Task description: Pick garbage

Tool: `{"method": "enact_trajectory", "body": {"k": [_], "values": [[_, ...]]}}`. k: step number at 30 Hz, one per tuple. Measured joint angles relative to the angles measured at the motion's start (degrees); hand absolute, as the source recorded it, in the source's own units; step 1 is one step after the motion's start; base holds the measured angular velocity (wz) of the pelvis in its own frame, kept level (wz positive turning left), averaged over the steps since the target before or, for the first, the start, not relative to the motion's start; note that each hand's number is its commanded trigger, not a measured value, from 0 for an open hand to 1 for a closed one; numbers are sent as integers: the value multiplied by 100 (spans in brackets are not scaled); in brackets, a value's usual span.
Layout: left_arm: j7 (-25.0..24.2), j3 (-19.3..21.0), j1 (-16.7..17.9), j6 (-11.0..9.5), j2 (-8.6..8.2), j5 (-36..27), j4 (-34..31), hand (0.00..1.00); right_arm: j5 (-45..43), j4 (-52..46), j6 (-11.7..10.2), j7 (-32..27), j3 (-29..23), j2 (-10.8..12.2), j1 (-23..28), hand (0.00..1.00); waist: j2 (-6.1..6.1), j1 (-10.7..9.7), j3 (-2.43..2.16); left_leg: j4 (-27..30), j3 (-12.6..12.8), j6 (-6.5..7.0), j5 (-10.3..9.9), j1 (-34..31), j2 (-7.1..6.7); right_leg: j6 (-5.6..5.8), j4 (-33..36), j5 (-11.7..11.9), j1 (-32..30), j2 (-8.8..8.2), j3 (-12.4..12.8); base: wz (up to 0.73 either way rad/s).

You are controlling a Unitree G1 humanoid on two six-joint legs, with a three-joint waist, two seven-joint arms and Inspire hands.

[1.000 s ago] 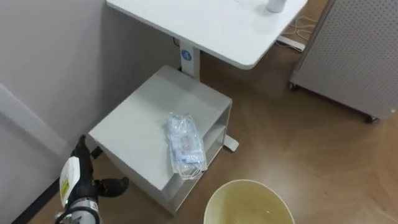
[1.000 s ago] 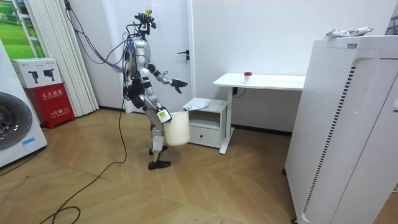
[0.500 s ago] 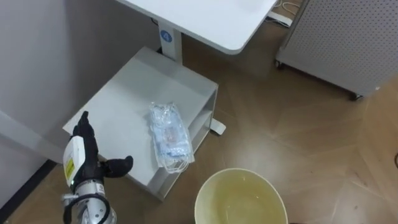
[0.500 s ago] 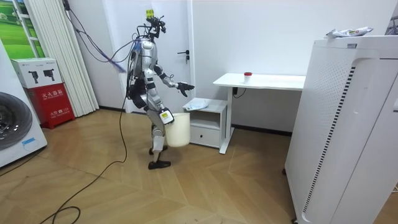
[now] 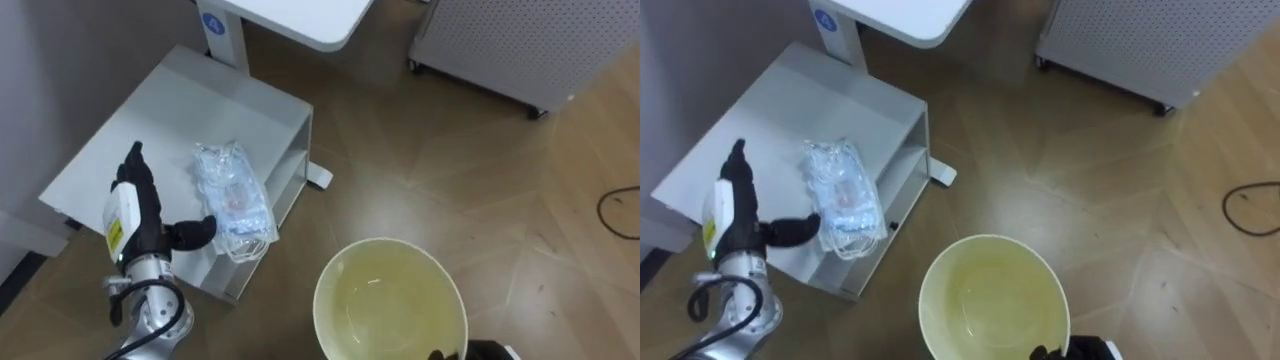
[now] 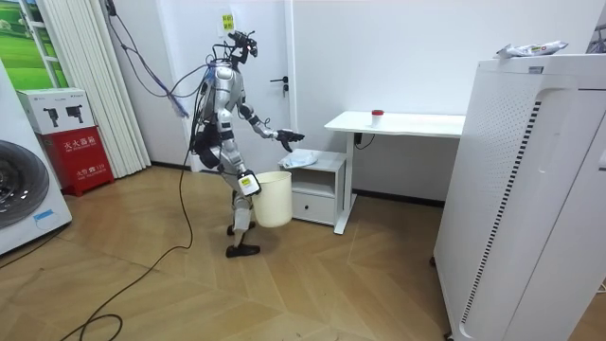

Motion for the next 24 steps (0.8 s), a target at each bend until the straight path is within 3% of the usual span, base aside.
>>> {"method": "enact_trajectory", "body": {"k": [10,24], "values": [[80,-148,-60,86,130,12,0,0,291,-86,45,54,3,-28,8,100,-9,-289,5,135,96,-27,-41,-183,9,-58,284,-98,-305,-21,62,-2],[71,-414,-49,157,160,277,37,0,498,-223,61,26,-3,-118,77,100,-25,-393,-1,269,107,-47,-97,-295,26,-79,488,-200,-465,-19,107,0]]}}
